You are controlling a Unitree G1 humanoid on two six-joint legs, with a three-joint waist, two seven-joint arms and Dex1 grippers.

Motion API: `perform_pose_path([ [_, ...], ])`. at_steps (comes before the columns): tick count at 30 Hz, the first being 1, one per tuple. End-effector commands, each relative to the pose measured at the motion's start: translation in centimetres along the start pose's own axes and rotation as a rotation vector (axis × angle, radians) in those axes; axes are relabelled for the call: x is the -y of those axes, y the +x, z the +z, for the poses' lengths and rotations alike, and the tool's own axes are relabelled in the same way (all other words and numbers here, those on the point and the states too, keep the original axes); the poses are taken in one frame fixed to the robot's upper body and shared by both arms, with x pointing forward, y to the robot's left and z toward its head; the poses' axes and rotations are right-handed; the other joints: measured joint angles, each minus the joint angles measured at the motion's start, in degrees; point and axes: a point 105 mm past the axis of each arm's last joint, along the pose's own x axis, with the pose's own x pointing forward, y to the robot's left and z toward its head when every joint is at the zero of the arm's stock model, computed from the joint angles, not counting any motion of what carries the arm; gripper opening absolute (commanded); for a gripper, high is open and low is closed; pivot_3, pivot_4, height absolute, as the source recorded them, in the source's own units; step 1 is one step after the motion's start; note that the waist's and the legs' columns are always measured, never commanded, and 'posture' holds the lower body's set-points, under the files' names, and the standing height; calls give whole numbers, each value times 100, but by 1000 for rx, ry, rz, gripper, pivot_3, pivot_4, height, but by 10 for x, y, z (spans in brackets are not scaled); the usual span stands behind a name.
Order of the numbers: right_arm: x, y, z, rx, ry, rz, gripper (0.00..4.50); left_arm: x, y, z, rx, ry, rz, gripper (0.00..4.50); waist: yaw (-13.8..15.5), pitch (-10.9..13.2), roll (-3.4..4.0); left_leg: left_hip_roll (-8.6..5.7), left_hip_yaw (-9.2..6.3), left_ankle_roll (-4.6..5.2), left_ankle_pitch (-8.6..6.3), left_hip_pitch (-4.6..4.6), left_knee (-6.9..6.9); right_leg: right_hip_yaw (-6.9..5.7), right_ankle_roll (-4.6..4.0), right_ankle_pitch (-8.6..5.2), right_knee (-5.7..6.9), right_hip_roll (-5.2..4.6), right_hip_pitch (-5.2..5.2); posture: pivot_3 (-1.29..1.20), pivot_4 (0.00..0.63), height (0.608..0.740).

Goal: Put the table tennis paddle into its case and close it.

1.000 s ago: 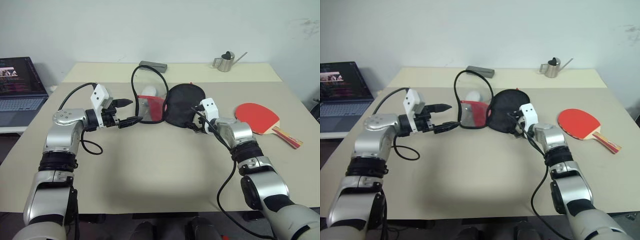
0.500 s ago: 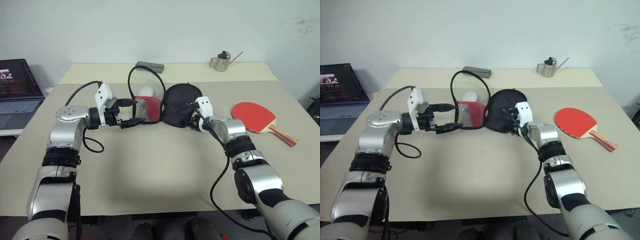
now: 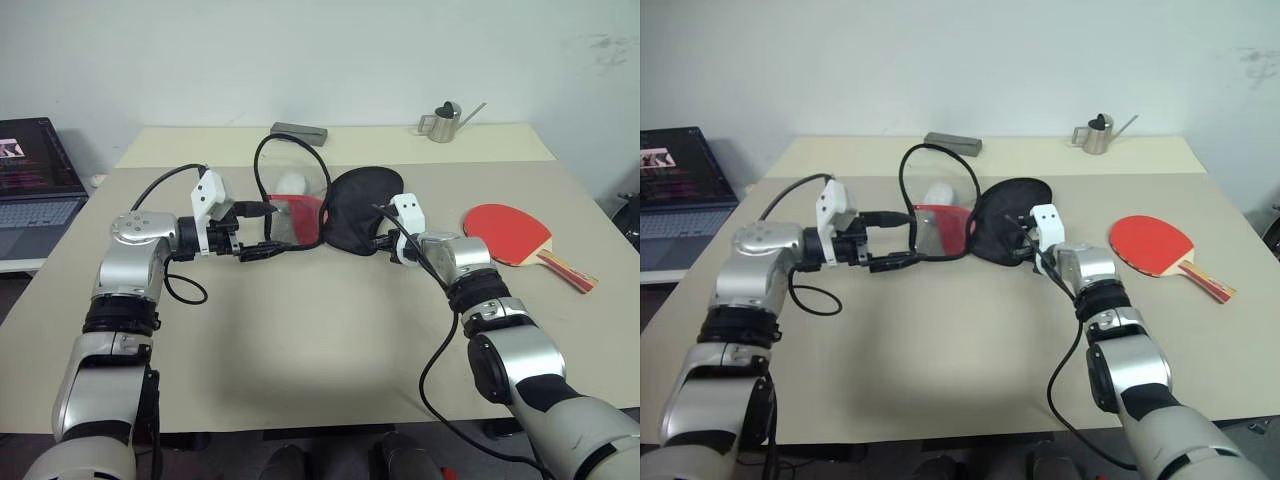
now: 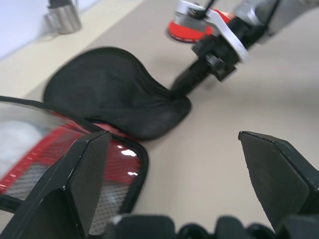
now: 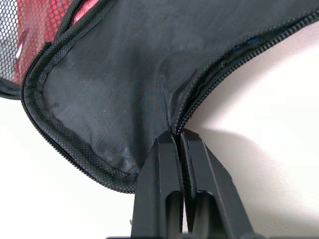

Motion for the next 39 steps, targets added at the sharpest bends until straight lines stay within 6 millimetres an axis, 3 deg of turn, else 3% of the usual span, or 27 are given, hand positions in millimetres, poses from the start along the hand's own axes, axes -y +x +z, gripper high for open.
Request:
perform_pose_path([
  [1, 8, -8, 7, 10, -26, -9, 21, 3, -1, 12, 11, 46, -19, 4500, 6, 0, 0, 0, 0, 0, 0, 0, 0, 0, 0, 0, -1, 0, 0, 0, 150, 740],
  [16, 43, -28, 10, -7, -69, -81, 21, 8, 8, 16, 17, 57, -52, 4500, 21, 0, 0, -1, 0, 1, 0, 0, 0, 0, 0, 0, -1, 0, 1, 0, 150, 740],
  [20, 43, -28, 10, -9, -71, -79, 21, 7, 8, 18, 18, 62, -49, 4500, 19, 0, 0, -1, 0, 1, 0, 0, 0, 0, 0, 0, -1, 0, 1, 0, 150, 740],
  [26, 25, -22, 10, 0, -21, -16, 21, 5, 9, 19, 22, 68, -42, 4500, 18, 0, 0, 0, 0, 1, 0, 0, 0, 0, 0, 0, -1, 0, 1, 0, 150, 740],
  [29, 19, -21, 11, 7, 10, -1, 632, 5, 10, 19, 23, 69, -40, 4500, 7, 0, 0, 0, 0, 1, 0, 0, 0, 1, 0, 0, 0, 0, 1, 0, 150, 740],
  [32, 16, -20, 11, 9, 18, -5, 1605, 5, 10, 20, 24, 70, -36, 4500, 5, 0, 0, 1, 1, 1, 0, 0, 0, 1, 0, 0, 1, 0, 0, 0, 150, 740],
  [39, 40, -34, 23, 59, -6, -94, 3902, 5, 10, 20, 29, 71, -30, 4500, 16, 0, 0, 0, 1, 1, 0, 0, 0, 0, 0, 0, 0, -1, 0, 0, 150, 740],
])
